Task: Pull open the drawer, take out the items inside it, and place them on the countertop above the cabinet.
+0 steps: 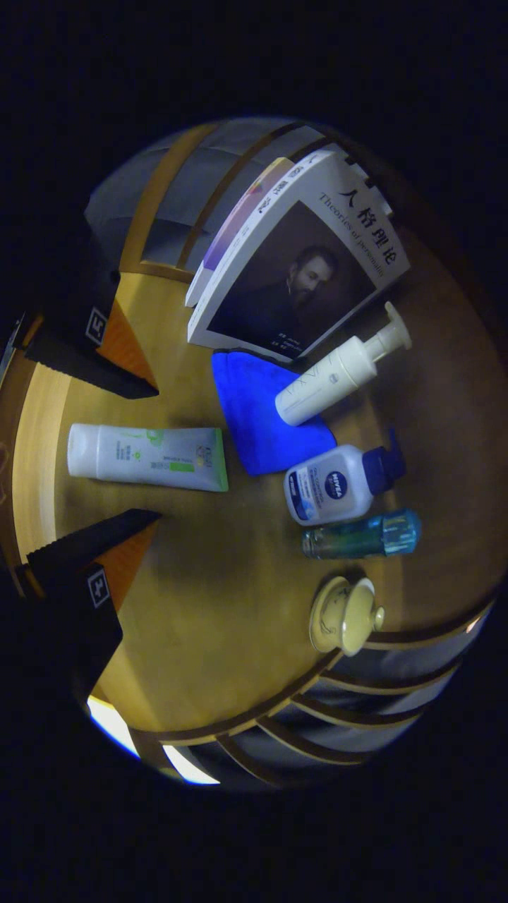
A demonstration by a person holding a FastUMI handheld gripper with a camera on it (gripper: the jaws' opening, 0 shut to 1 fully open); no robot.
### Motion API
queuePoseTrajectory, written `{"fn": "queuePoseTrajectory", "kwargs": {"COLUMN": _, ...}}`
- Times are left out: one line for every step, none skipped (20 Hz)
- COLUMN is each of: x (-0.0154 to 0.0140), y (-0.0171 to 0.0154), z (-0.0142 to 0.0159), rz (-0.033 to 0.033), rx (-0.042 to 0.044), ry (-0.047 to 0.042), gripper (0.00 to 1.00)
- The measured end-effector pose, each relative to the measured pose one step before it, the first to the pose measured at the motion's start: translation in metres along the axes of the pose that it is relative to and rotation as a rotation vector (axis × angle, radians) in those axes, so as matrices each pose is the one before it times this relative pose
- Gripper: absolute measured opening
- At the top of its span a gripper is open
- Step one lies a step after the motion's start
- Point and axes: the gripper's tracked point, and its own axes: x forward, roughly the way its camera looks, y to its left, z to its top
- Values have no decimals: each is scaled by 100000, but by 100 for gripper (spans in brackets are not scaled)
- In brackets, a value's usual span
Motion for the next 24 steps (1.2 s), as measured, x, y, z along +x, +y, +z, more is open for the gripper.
{"fn": "queuePoseTrajectory", "kwargs": {"x": -599, "y": 129, "z": -274, "rz": -59, "rx": -792, "ry": -2121, "gripper": 98}}
{"fn": "queuePoseTrajectory", "kwargs": {"x": -811, "y": 315, "z": -93, "rz": 37, "rx": -948, "ry": -3806, "gripper": 98}}
{"fn": "queuePoseTrajectory", "kwargs": {"x": -961, "y": 131, "z": 33, "rz": -441, "rx": -1992, "ry": -4121, "gripper": 98}}
{"fn": "queuePoseTrajectory", "kwargs": {"x": -1186, "y": 75, "z": 145, "rz": -685, "rx": -2376, "ry": -5238, "gripper": 98}}
{"fn": "queuePoseTrajectory", "kwargs": {"x": -1149, "y": 293, "z": 418, "rz": -301, "rx": -2441, "ry": -5819, "gripper": 98}}
{"fn": "queuePoseTrajectory", "kwargs": {"x": -1244, "y": 411, "z": 158, "rz": -39, "rx": -2102, "ry": -5647, "gripper": 98}}
{"fn": "queuePoseTrajectory", "kwargs": {"x": -1290, "y": 521, "z": 243, "rz": 599, "rx": -2258, "ry": -5688, "gripper": 98}}
{"fn": "queuePoseTrajectory", "kwargs": {"x": -1160, "y": 365, "z": -50, "rz": 447, "rx": -2482, "ry": -5113, "gripper": 98}}
{"fn": "queuePoseTrajectory", "kwargs": {"x": -1237, "y": 441, "z": -103, "rz": 351, "rx": -2720, "ry": -4424, "gripper": 98}}
{"fn": "queuePoseTrajectory", "kwargs": {"x": -1130, "y": 251, "z": -116, "rz": 142, "rx": -2629, "ry": -4353, "gripper": 98}}
{"fn": "queuePoseTrajectory", "kwargs": {"x": -1079, "y": 173, "z": -41, "rz": -797, "rx": -2472, "ry": -4586, "gripper": 98}}
{"fn": "queuePoseTrajectory", "kwargs": {"x": -1034, "y": 143, "z": -139, "rz": -925, "rx": -1705, "ry": -4010, "gripper": 98}}
{"fn": "queuePoseTrajectory", "kwargs": {"x": -1053, "y": 500, "z": -361, "rz": -85, "rx": -435, "ry": -3224, "gripper": 98}}
{"fn": "queuePoseTrajectory", "kwargs": {"x": -1108, "y": 398, "z": -253, "rz": 89, "rx": 936, "ry": -3433, "gripper": 98}}
{"fn": "queuePoseTrajectory", "kwargs": {"x": -965, "y": 208, "z": -136, "rz": 381, "rx": 1033, "ry": -4032, "gripper": 98}}
{"fn": "queuePoseTrajectory", "kwargs": {"x": -1097, "y": 190, "z": -205, "rz": 59, "rx": 468, "ry": -3714, "gripper": 98}}
{"fn": "queuePoseTrajectory", "kwargs": {"x": -992, "y": -102, "z": -306, "rz": -770, "rx": -561, "ry": -3435, "gripper": 98}}
{"fn": "queuePoseTrajectory", "kwargs": {"x": -1160, "y": -118, "z": -338, "rz": -833, "rx": -1418, "ry": -2920, "gripper": 98}}
{"fn": "queuePoseTrajectory", "kwargs": {"x": -1016, "y": 85, "z": -211, "rz": -679, "rx": -1331, "ry": -2941, "gripper": 98}}
{"fn": "queuePoseTrajectory", "kwargs": {"x": -1060, "y": 45, "z": -331, "rz": -444, "rx": -1559, "ry": -2305, "gripper": 98}}
{"fn": "queuePoseTrajectory", "kwargs": {"x": -1072, "y": 38, "z": -369, "rz": -535, "rx": -1679, "ry": -2556, "gripper": 98}}
{"fn": "queuePoseTrajectory", "kwargs": {"x": -1051, "y": -36, "z": -354, "rz": -1101, "rx": -1584, "ry": -2033, "gripper": 98}}
{"fn": "queuePoseTrajectory", "kwargs": {"x": -1171, "y": 22, "z": -378, "rz": -1196, "rx": -796, "ry": -2067, "gripper": 98}}
{"fn": "queuePoseTrajectory", "kwargs": {"x": -1174, "y": 432, "z": -282, "rz": -49, "rx": 113, "ry": -2312, "gripper": 98}}
